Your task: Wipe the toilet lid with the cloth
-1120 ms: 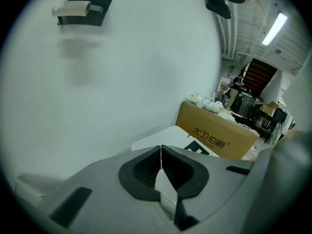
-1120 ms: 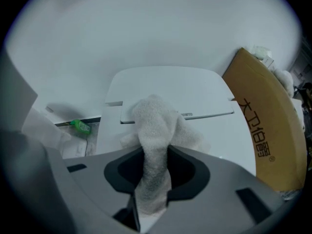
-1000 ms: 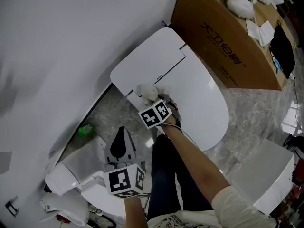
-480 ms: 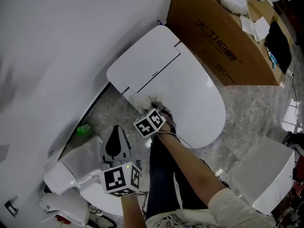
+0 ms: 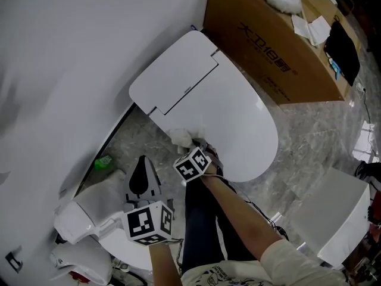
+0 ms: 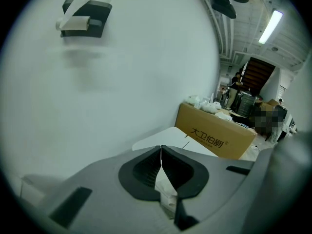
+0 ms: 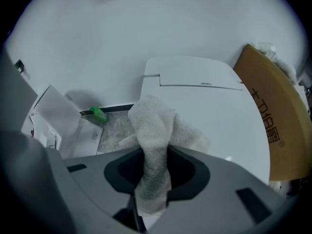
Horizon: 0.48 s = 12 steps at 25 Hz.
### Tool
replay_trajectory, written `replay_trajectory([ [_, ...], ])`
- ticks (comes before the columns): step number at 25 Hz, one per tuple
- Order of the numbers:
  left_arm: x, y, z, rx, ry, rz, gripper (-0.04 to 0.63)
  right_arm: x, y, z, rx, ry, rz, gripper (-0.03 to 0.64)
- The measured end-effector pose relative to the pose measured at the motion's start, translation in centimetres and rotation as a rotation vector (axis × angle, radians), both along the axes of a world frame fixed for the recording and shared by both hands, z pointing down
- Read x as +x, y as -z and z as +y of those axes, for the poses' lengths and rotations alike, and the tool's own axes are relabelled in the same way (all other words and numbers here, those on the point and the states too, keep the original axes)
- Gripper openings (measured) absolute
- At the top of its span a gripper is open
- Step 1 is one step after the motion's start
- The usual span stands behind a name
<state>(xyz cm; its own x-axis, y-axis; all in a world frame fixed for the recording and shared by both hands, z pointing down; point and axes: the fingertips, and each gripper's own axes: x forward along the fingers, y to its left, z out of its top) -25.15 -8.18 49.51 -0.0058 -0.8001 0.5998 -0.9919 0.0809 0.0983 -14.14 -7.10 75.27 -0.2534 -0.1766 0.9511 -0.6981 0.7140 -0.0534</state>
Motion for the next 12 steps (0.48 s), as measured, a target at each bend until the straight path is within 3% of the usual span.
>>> replay_trajectory([
  [12,1.0,0.6,1.3,0.009,-0.01,-0.008,0.009,4.3,-0.1,4.6,-0.041,-0.053,0.006,0.106],
])
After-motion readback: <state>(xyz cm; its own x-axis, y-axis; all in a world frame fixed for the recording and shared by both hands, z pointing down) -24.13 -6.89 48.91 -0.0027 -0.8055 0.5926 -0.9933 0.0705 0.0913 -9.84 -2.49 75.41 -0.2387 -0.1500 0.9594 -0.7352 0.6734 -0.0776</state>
